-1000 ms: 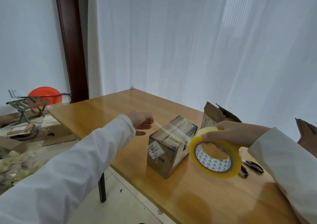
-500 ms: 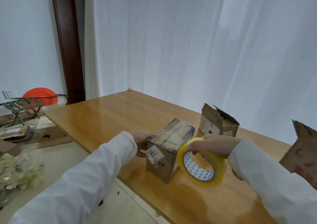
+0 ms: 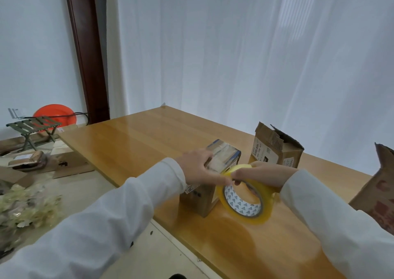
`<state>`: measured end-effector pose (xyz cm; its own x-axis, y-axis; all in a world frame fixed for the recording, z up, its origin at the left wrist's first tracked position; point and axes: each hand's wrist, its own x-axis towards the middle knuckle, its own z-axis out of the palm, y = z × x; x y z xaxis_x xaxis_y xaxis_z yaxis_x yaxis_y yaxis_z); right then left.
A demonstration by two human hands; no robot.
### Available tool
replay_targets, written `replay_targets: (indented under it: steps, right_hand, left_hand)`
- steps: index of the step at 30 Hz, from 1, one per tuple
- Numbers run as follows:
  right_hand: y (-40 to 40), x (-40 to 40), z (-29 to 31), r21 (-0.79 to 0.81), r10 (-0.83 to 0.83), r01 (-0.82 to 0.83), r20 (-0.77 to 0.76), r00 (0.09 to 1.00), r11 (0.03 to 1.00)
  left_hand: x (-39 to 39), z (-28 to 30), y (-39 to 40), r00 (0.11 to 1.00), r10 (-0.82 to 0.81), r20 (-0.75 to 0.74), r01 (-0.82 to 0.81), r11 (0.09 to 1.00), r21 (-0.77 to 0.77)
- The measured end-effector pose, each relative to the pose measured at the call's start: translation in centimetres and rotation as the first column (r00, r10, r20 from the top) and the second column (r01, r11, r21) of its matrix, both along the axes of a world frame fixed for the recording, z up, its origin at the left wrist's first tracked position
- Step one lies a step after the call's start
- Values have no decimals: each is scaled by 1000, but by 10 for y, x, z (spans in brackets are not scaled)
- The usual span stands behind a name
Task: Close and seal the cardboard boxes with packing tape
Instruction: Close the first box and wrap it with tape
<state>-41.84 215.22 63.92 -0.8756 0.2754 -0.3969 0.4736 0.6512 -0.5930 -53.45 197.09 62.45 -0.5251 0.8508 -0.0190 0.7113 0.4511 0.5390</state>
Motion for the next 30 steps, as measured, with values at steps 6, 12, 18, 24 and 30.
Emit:
replay_targets:
  steps: [6, 12, 18, 24, 30]
  right_hand:
    - [3, 0, -13, -146, 5, -14, -61, 998, 989]
    - [-2, 7, -20, -143, 79, -72, 48, 996, 987]
    - [-21, -9, -15, -172, 39, -51, -69, 997, 984]
    - [-30, -25, -15, -82, -152, 158, 79, 985, 984]
    - [-41, -39, -20, 12, -201, 201, 117, 973, 980]
  left_hand:
    - [-12, -30, -4, 919, 48, -391, -59, 998, -16]
    - [-35, -29, -15, 976, 96, -195, -65, 985, 159]
    - [-47, -40, -16, 963, 270, 19, -263, 917, 301]
    - [-59, -50, -11, 931, 320, 177, -364, 853, 374]
    - [-60, -61, -8, 811, 408, 419, -558, 754, 346]
